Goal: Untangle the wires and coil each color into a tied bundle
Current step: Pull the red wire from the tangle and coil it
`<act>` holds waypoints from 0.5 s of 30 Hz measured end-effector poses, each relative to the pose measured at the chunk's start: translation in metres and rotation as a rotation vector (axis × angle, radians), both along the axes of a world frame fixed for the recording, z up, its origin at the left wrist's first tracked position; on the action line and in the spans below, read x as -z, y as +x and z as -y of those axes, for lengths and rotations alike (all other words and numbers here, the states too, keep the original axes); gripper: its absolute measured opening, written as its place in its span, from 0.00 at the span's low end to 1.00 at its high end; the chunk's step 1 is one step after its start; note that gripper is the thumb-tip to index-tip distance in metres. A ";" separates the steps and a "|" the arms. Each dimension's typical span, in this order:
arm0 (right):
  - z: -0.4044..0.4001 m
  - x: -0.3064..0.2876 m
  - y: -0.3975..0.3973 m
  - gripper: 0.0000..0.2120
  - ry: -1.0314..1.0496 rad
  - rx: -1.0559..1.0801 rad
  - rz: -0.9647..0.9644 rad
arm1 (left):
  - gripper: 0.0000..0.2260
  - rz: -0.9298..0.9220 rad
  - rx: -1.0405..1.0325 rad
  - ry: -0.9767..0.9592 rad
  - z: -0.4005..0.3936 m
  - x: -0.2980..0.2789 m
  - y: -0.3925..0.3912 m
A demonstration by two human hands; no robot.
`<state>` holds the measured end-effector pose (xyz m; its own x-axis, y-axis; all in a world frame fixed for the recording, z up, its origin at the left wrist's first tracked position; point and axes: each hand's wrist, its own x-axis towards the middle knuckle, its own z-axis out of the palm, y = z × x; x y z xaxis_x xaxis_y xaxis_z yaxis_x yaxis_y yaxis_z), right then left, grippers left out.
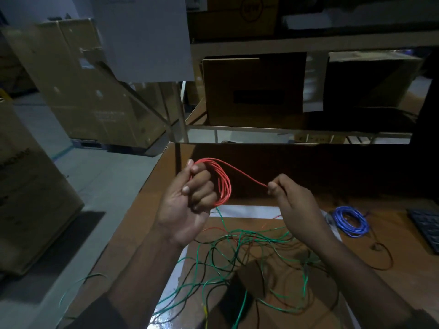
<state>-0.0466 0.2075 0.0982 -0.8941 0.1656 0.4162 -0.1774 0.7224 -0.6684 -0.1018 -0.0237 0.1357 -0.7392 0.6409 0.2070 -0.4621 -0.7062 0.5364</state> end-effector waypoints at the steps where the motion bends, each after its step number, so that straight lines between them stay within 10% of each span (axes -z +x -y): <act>1: 0.001 0.005 0.004 0.10 0.013 -0.003 0.008 | 0.16 -0.011 -0.029 0.004 0.000 -0.002 -0.001; 7: 0.029 0.056 0.036 0.23 0.093 -0.109 0.152 | 0.14 -0.032 -0.348 -0.054 -0.002 -0.014 -0.013; 10: 0.044 0.065 0.050 0.13 0.187 -0.227 0.217 | 0.14 -0.067 -0.519 -0.105 -0.003 -0.014 -0.019; 15: 0.057 0.047 0.054 0.24 0.396 -0.417 0.096 | 0.15 -0.398 -0.665 -0.552 -0.011 0.006 -0.019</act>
<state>0.0076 0.1502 0.0508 -0.8870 -0.3604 0.2887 -0.4526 0.8025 -0.3887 -0.1205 -0.0131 0.1296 -0.9282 0.1967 0.3157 0.2314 -0.3589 0.9042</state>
